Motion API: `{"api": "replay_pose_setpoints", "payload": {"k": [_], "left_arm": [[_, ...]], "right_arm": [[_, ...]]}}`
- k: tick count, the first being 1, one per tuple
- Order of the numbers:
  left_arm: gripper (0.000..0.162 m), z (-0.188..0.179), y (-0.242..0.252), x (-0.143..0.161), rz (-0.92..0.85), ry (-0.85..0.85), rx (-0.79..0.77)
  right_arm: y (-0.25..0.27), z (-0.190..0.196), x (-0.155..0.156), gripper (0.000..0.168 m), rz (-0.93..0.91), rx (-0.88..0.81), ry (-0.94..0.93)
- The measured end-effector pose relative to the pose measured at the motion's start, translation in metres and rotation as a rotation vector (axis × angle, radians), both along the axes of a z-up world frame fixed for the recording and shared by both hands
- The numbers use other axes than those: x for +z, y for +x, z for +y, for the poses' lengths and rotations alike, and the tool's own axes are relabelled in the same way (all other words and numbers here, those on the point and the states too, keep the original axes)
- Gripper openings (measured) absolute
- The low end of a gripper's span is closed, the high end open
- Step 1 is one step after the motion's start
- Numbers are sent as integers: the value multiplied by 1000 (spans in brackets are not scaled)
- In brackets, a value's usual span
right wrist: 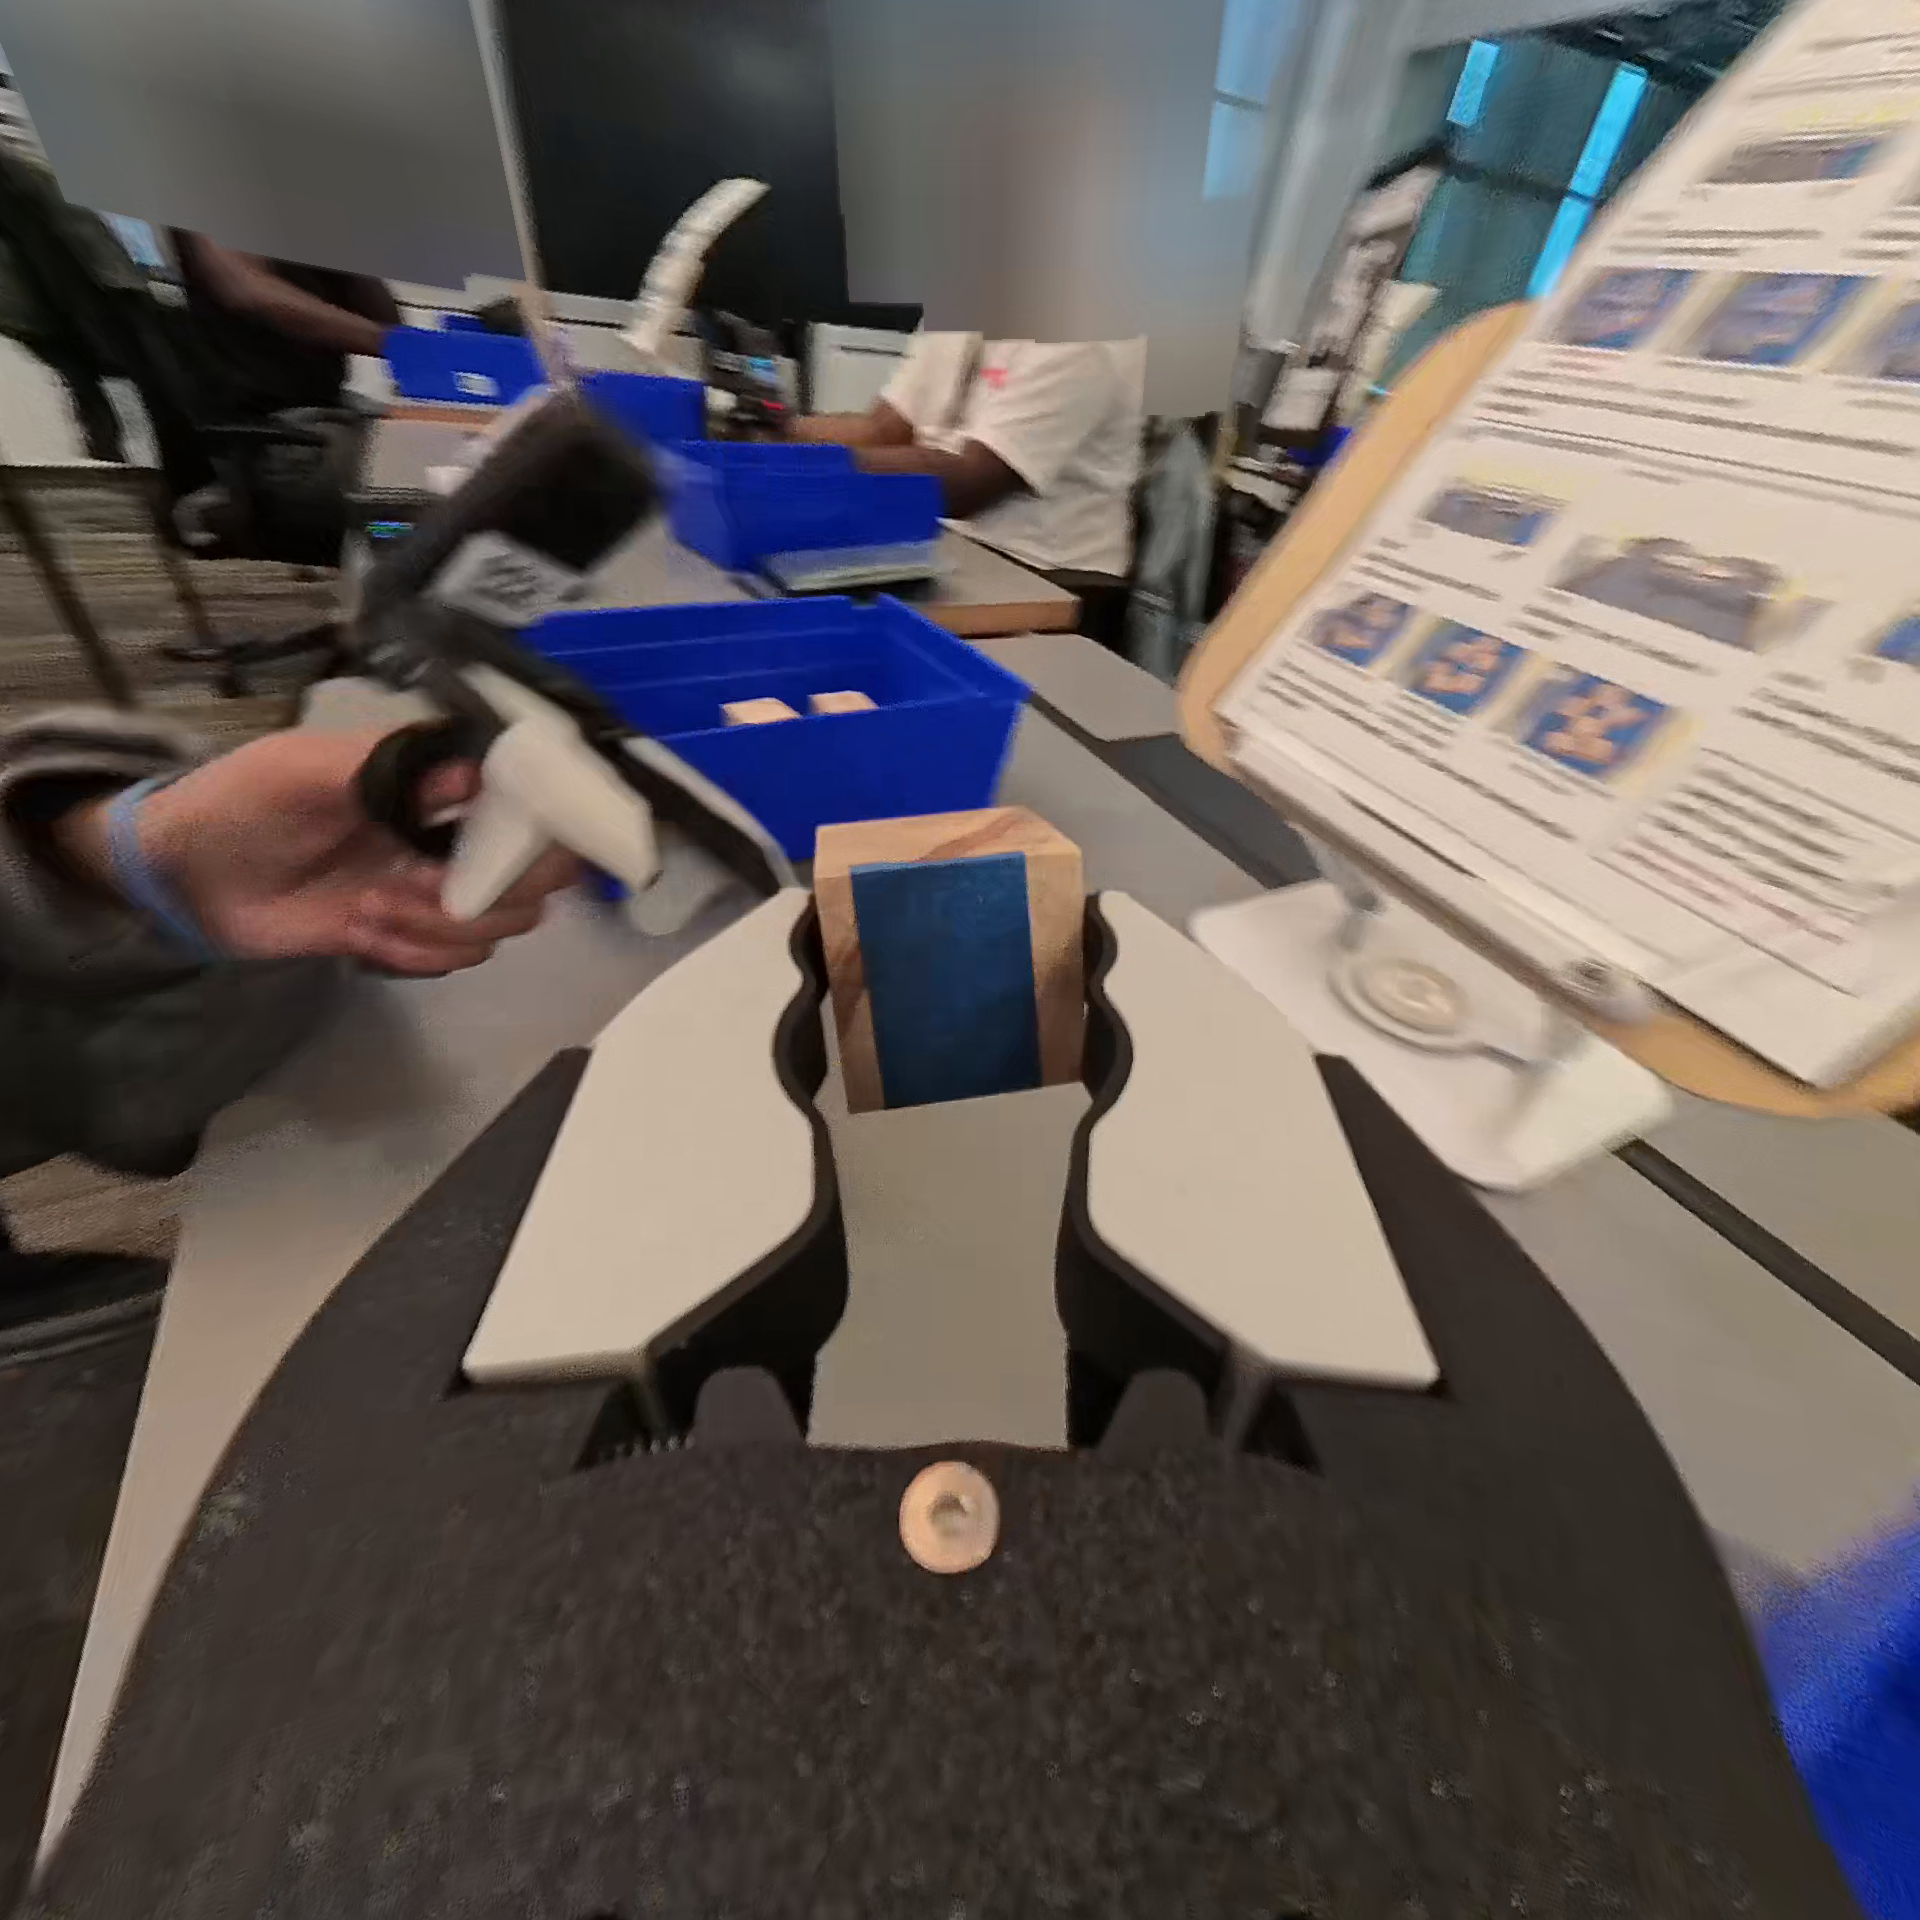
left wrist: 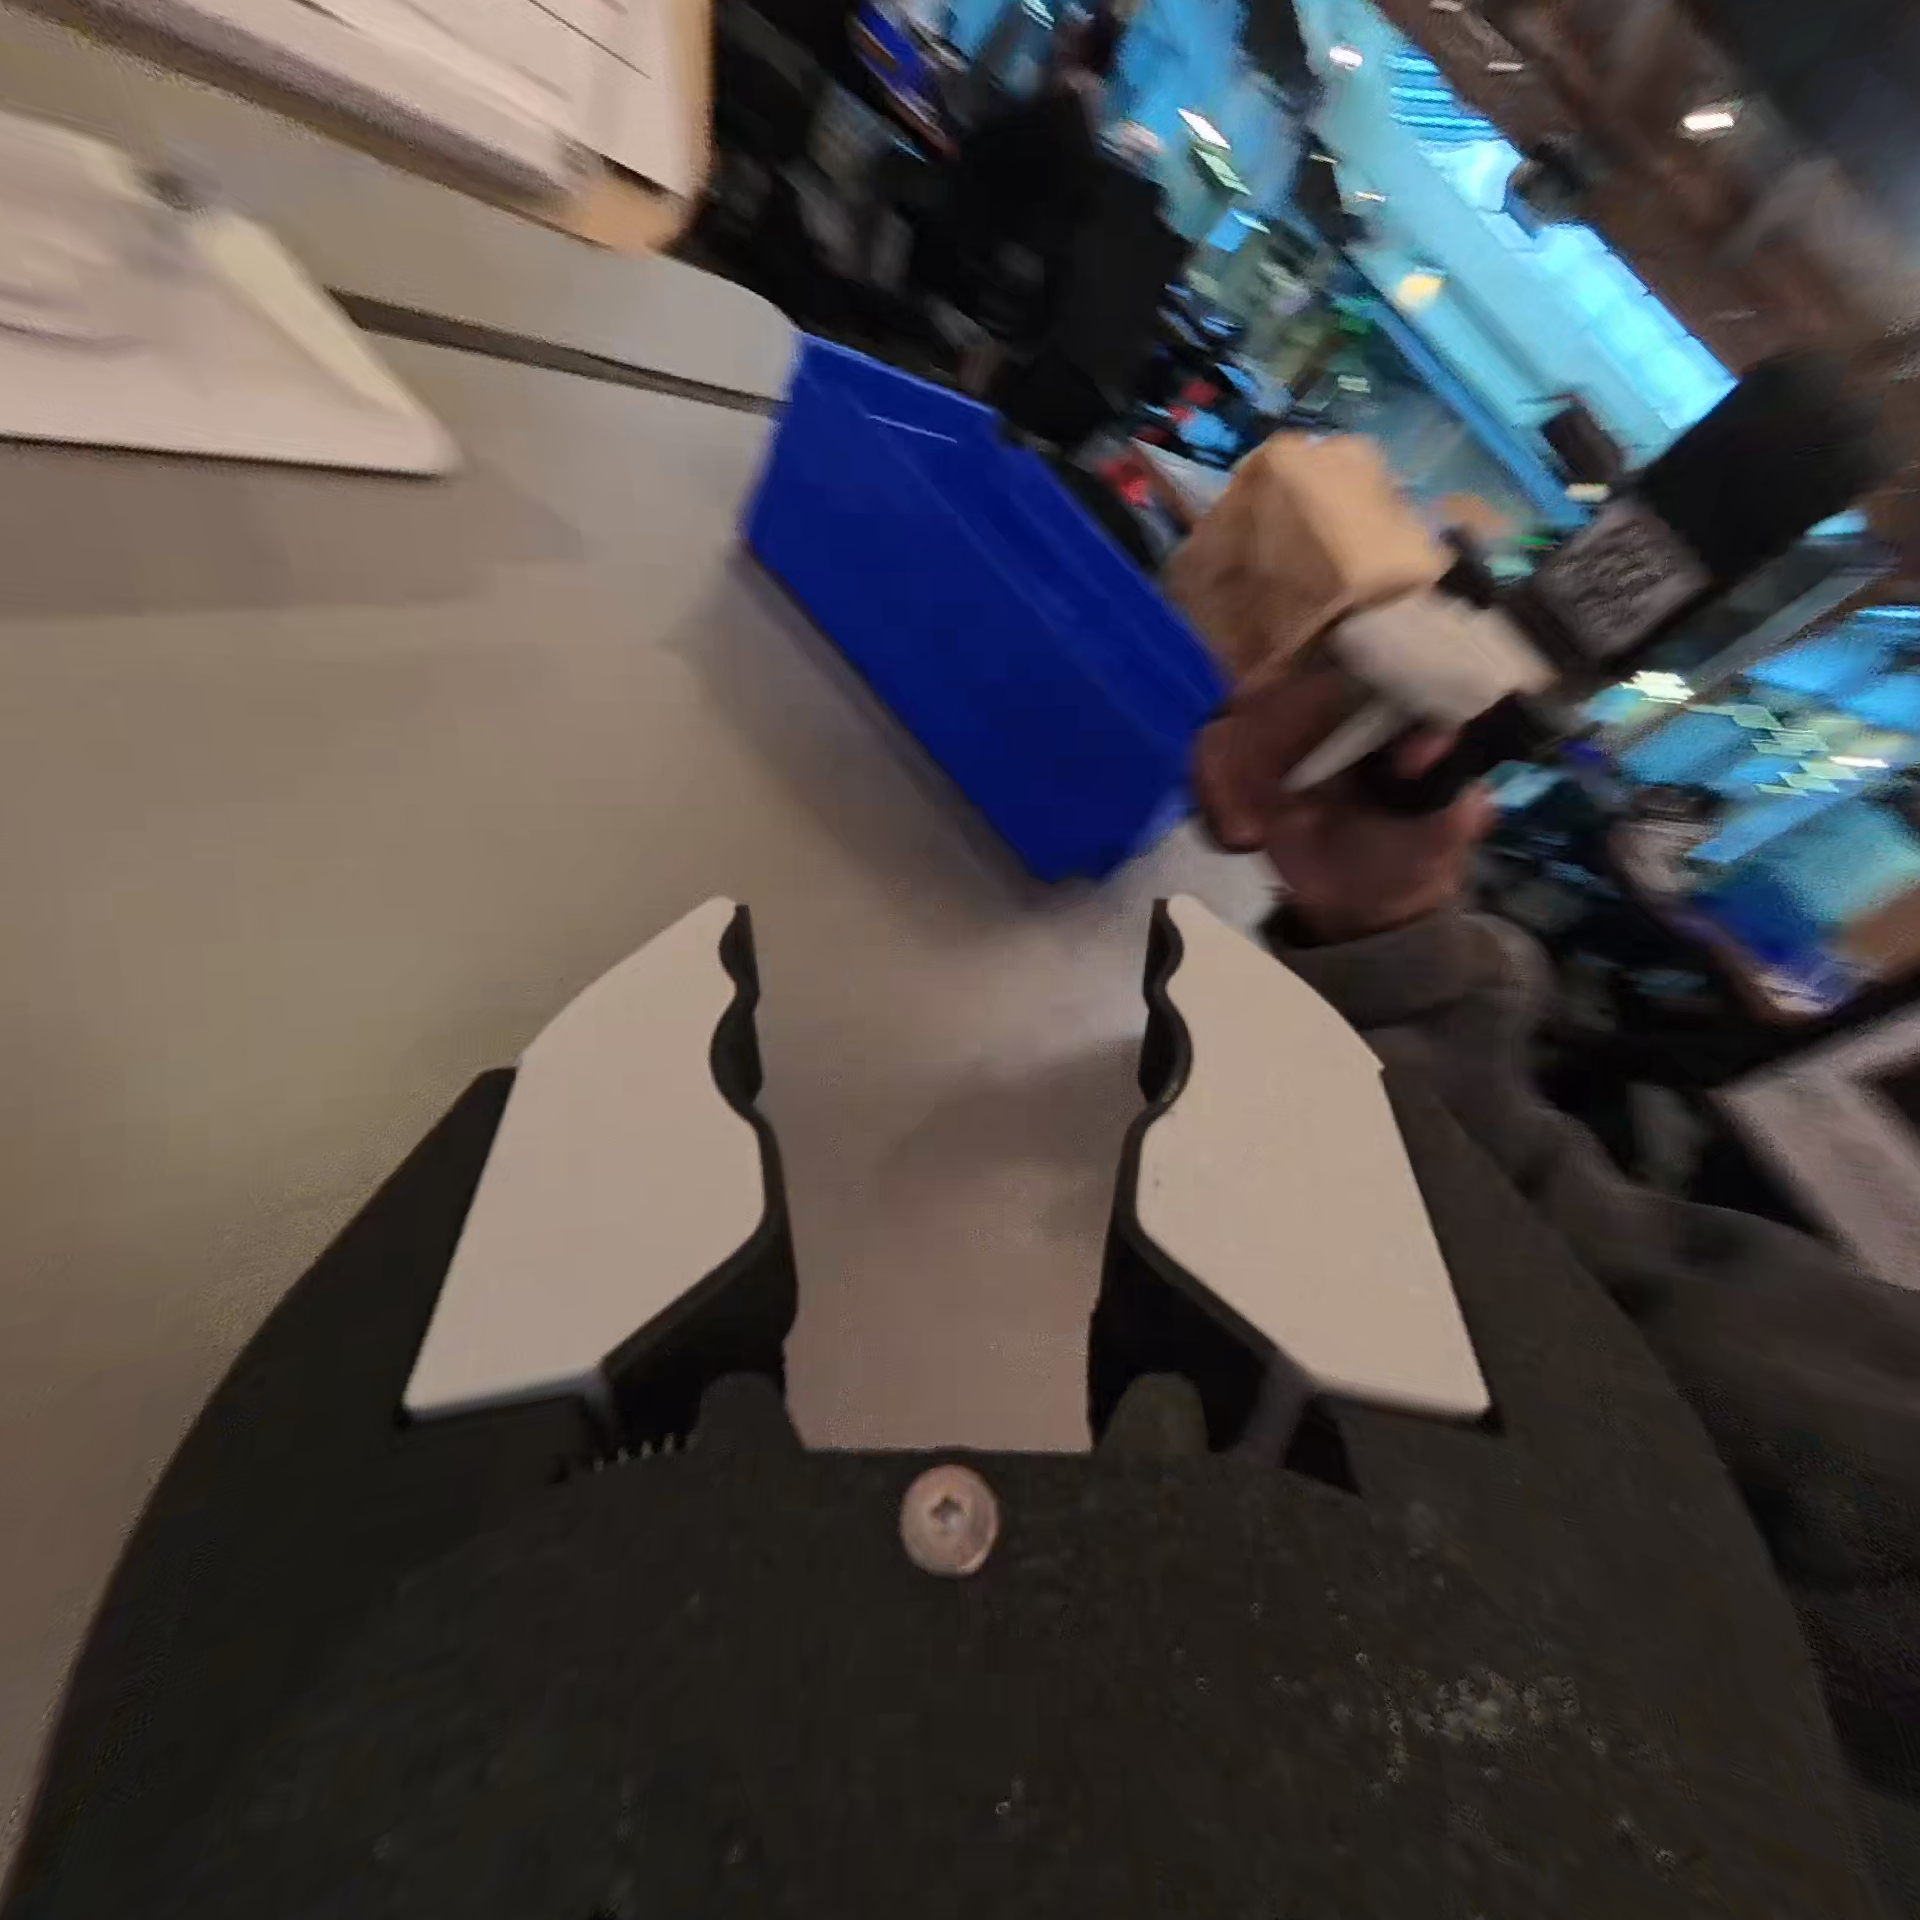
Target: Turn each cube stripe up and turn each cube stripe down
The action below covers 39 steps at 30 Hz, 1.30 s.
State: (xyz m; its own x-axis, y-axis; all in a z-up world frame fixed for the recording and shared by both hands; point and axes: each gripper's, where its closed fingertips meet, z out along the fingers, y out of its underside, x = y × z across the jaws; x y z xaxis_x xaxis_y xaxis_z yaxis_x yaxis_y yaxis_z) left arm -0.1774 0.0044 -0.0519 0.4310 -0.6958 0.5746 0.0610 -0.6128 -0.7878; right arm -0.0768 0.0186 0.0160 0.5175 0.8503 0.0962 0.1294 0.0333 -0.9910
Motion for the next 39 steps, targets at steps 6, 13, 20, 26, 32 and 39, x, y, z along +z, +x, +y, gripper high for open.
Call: {"api": "replay_pose_setpoints", "payload": {"k": [6,13,20,26,32,39], "left_arm": [[65,-41,-37,-55,256,238,179],[65,-67,-24,-48,289,266,89],[64,-68,-25,-50,315,265,71],[64,-67,-24,-57,322,224,53],[64,-66,-25,-57,330,226,54],[64,-65,-25,-60,351,232,56]], "right_arm": [[98,54,32,47,-50,-473,-175],[241,102,-48,47,-286,-983,-704],[297,91,-157,47,-373,-1023,-1152],[306,93,-187,47,-478,-1062,-1199],[315,100,-193,47,-497,-1097,-1213],[307,111,-155,62,-426,-1097,-997]]}}
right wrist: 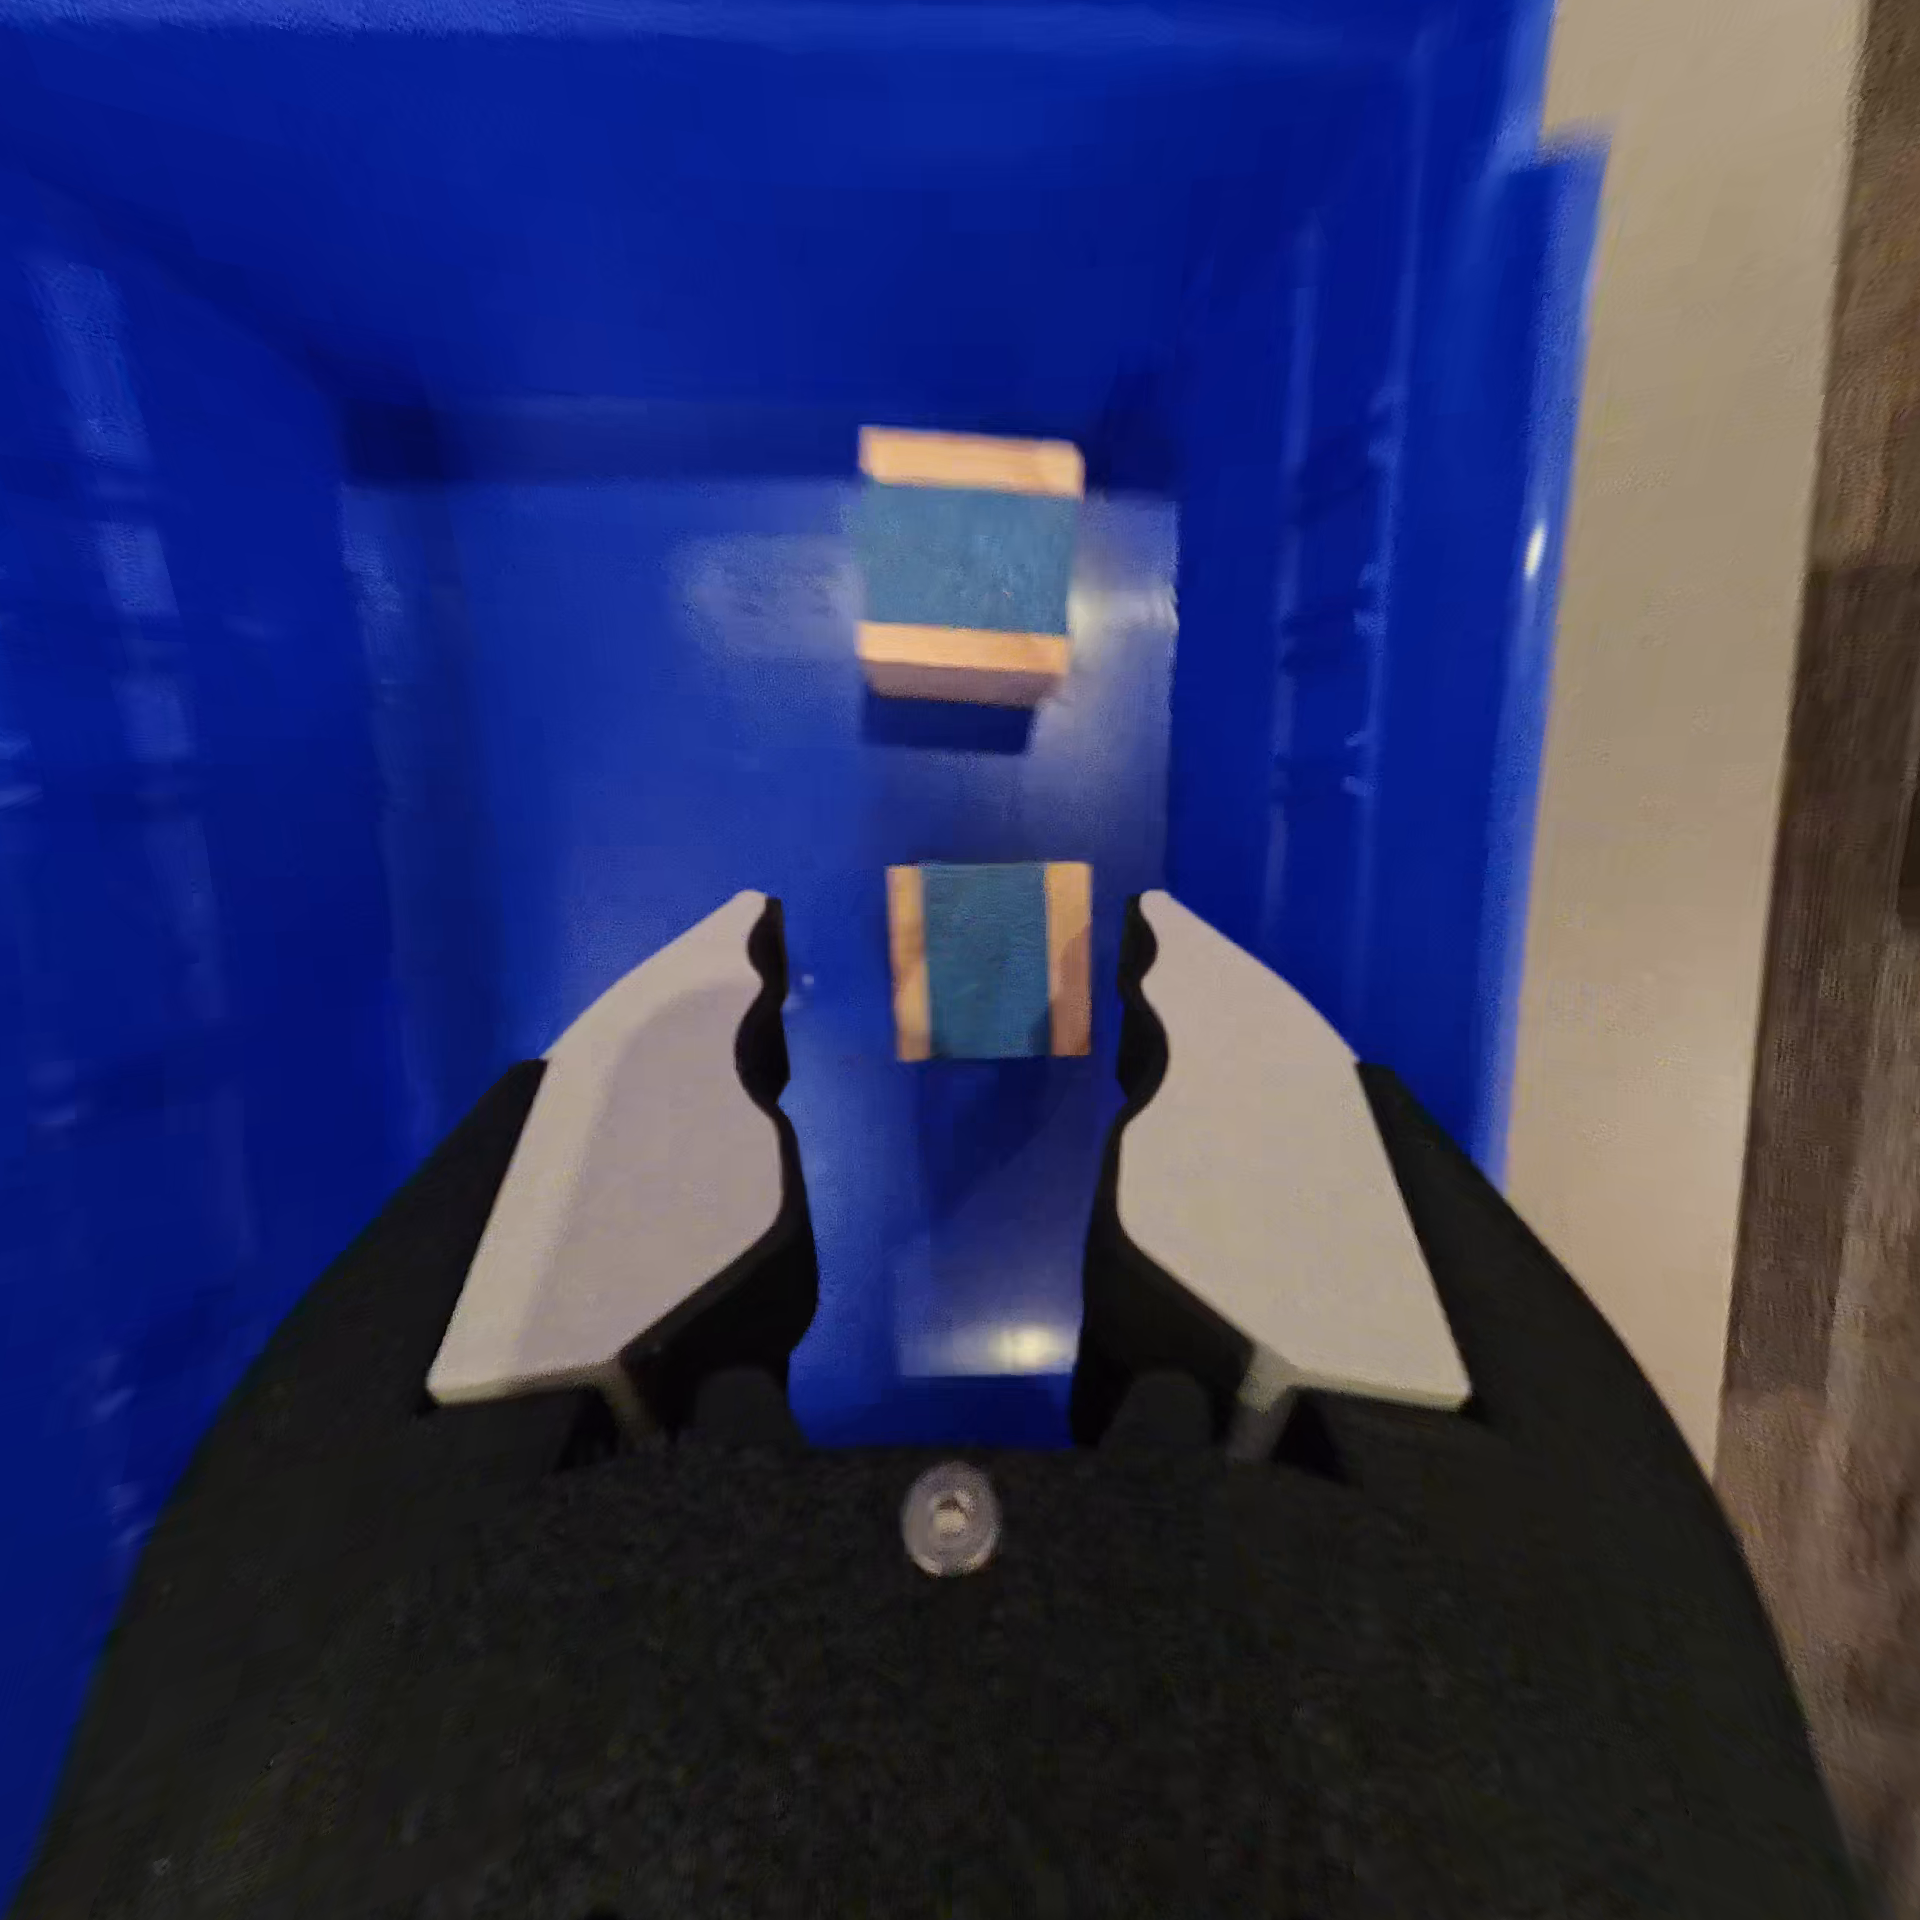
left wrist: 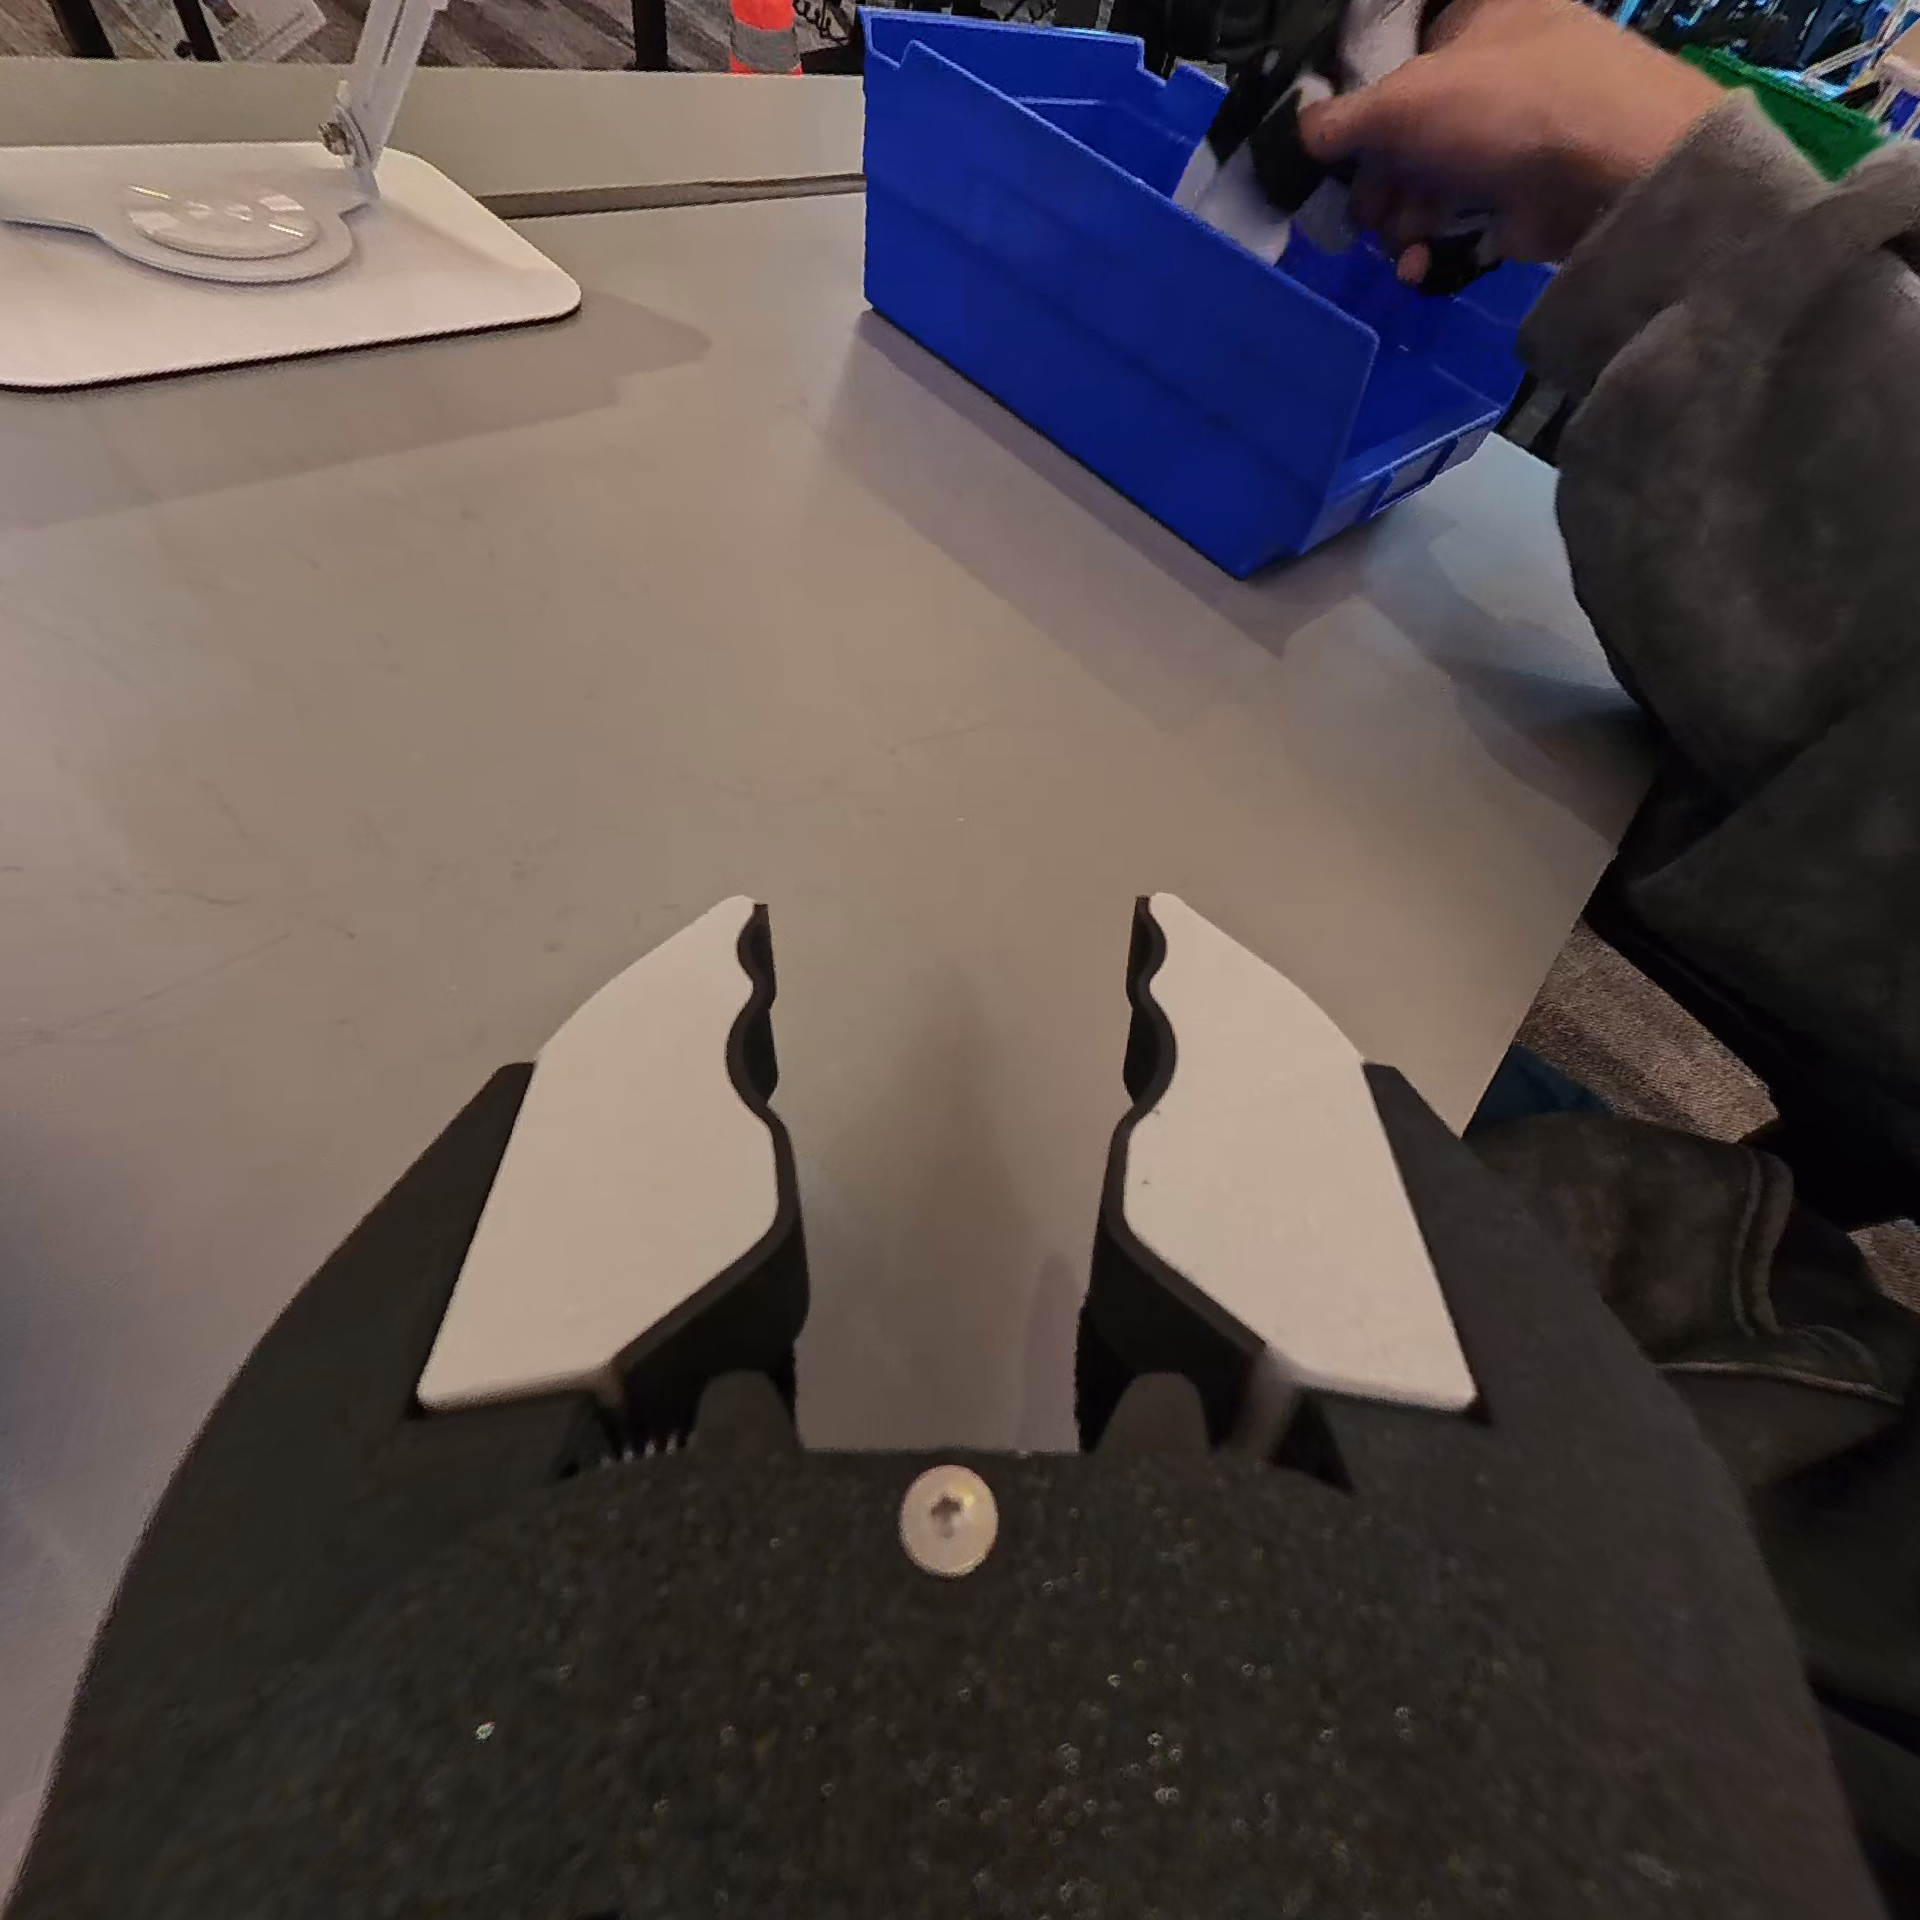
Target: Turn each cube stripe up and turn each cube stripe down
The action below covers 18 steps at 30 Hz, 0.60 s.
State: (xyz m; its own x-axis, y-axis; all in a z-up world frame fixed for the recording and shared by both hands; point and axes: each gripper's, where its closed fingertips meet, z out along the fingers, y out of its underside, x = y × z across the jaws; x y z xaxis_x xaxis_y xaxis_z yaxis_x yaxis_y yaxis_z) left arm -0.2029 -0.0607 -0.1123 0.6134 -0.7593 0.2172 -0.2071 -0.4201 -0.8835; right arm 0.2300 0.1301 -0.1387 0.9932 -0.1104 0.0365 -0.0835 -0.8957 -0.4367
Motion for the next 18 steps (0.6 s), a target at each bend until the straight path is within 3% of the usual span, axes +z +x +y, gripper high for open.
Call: {"api": "replay_pose_setpoints", "payload": {"k": [4,7,10,12,18], "left_arm": [[64,5,-5,2,14,28,25],[64,11,-11,3,13,40,63],[64,19,-21,1,23,35,128],[64,26,-32,-4,56,21,192],[63,38,-49,-8,95,46,274]], "right_arm": [[-93,-11,93,64,97,318,484],[-189,-65,148,62,232,588,913],[-255,-113,138,53,315,667,1071],[-288,-128,113,61,343,691,1058],[-312,-134,67,59,369,635,1045]]}}
